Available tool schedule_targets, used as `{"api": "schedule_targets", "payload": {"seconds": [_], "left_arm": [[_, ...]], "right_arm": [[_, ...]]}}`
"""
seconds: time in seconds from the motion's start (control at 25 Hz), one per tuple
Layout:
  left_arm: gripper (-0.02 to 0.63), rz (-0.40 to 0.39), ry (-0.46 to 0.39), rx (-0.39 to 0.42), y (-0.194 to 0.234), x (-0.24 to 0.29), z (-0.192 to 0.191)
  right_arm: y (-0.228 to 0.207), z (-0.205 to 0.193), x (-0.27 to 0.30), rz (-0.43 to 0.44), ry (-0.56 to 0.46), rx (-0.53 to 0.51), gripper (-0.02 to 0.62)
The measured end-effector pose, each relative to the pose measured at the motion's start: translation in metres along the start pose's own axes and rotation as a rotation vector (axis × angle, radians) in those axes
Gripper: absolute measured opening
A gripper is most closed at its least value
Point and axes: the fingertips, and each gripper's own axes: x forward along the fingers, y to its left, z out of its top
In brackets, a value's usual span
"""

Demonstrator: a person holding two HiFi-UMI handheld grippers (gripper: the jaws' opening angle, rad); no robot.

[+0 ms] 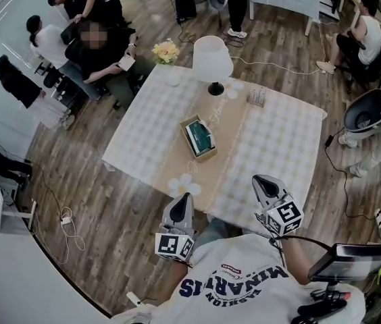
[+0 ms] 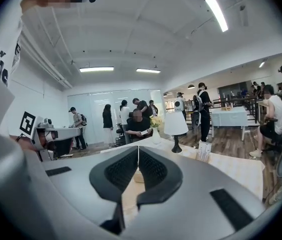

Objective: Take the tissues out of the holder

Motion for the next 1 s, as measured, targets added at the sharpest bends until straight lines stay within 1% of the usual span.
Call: {"api": "schedule_targets", "payload": {"seconds": [0.2,0.4,0.56,0.76,0.88,1.0], "left_arm": [[0.003,-0.07,-0.006,-0.013,0.058,0.011,0.007],[0.003,-0.135,0.012,-0.02,0.087,0.022,-0.003],[0.003,-0.171,0.021,-0.035,0.088,0.031,-0.008],[0.003,-0.185,0.002,-0.043,0.09,0.042,0.007],[0.003,-0.194,0.002,-0.039,0.089,0.049,0.014],[0.003,-0.196,-0.002,-0.021,0.088,0.044,0.013]], "right_arm": [[0.031,0.024,0.048,-0.046,0.001,-0.021,0.009],[0.062,0.036,0.077,-0.045,0.02,-0.063,0.009],[0.083,0.037,0.08,-0.016,0.038,-0.106,0.009],[0.096,0.048,0.096,0.023,0.037,-0.104,0.01],[0.096,0.052,0.107,0.041,0.043,-0.107,0.009],[0.096,0.043,0.111,0.041,0.046,-0.112,0.01]]}}
